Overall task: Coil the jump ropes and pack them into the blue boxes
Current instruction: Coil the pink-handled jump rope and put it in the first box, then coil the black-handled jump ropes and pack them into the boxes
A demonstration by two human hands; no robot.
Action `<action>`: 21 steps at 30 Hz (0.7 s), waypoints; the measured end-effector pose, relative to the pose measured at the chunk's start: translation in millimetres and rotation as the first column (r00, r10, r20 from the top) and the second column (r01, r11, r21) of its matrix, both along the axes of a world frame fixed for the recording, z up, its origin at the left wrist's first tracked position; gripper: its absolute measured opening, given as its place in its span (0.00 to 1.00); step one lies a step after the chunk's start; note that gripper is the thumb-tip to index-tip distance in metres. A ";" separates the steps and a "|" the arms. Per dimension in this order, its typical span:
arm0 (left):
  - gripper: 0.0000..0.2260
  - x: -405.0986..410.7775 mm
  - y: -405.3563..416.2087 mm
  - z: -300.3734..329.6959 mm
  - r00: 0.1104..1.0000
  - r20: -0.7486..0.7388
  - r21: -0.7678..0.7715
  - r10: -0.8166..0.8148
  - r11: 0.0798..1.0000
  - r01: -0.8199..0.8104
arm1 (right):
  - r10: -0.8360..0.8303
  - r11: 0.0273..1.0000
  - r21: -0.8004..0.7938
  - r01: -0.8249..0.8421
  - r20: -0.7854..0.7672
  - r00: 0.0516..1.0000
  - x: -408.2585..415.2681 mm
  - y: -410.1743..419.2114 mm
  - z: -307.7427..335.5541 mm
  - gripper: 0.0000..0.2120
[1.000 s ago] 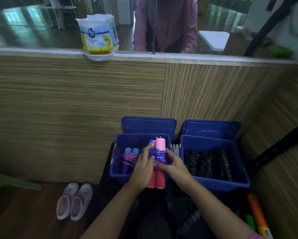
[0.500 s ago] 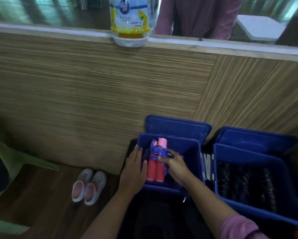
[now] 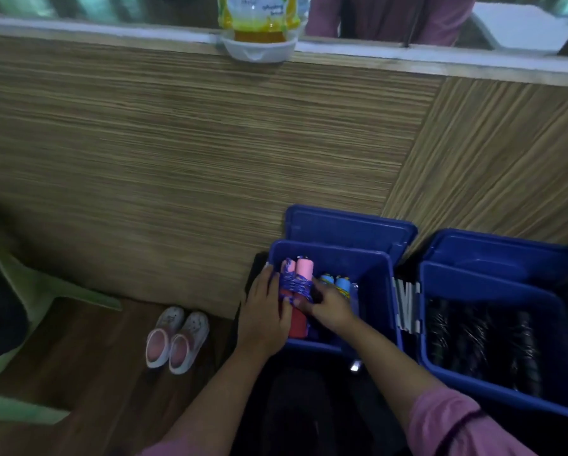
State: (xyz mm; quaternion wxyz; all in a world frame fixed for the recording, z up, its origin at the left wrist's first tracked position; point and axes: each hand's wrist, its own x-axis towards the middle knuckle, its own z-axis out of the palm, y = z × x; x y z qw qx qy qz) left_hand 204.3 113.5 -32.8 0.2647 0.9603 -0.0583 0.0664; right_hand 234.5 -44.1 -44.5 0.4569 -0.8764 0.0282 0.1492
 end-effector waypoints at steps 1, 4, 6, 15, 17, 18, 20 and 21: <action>0.26 -0.1 -0.9 3.1 1.000 -0.018 0.093 0.010 0.996 -0.008 | 0.022 1.000 -0.016 -0.022 0.004 1.000 -2.9 -4.3 9.0 0.28; 0.24 -3.0 -14.8 12.9 1.000 -0.003 0.279 0.030 0.960 -0.029 | -0.052 0.997 0.049 0.052 0.005 0.999 -11.8 -32.5 26.4 0.18; 0.23 -11.4 -34.1 18.3 1.000 0.017 0.273 -0.026 0.962 0.020 | -0.161 0.956 0.240 0.167 -0.047 0.986 -25.0 -58.3 42.9 0.15; 0.25 -93.1 -140.7 16.3 0.893 0.068 0.223 -0.444 0.879 0.420 | -0.442 0.758 0.456 0.466 -0.165 0.882 -116.4 -165.3 78.2 0.10; 0.26 -114.7 -157.8 16.5 0.845 0.039 0.258 -0.533 0.822 0.507 | -0.458 0.787 0.400 0.469 -0.130 0.879 -141.8 -183.1 74.3 0.08; 0.25 -125.9 -165.1 13.9 0.818 0.007 0.266 -0.575 0.790 0.552 | -0.475 0.784 0.394 0.479 -0.117 0.872 -153.6 -191.5 71.0 0.08; 0.24 -147.0 -176.9 8.5 0.785 -0.079 0.248 -0.614 0.751 0.612 | -0.517 0.748 0.408 0.523 -0.136 0.845 -175.8 -204.1 67.7 0.07; 0.24 -155.6 -181.0 3.9 0.783 -0.117 0.232 -0.612 0.749 0.620 | -0.536 0.734 0.404 0.546 -0.149 0.831 -185.5 -209.2 66.0 0.08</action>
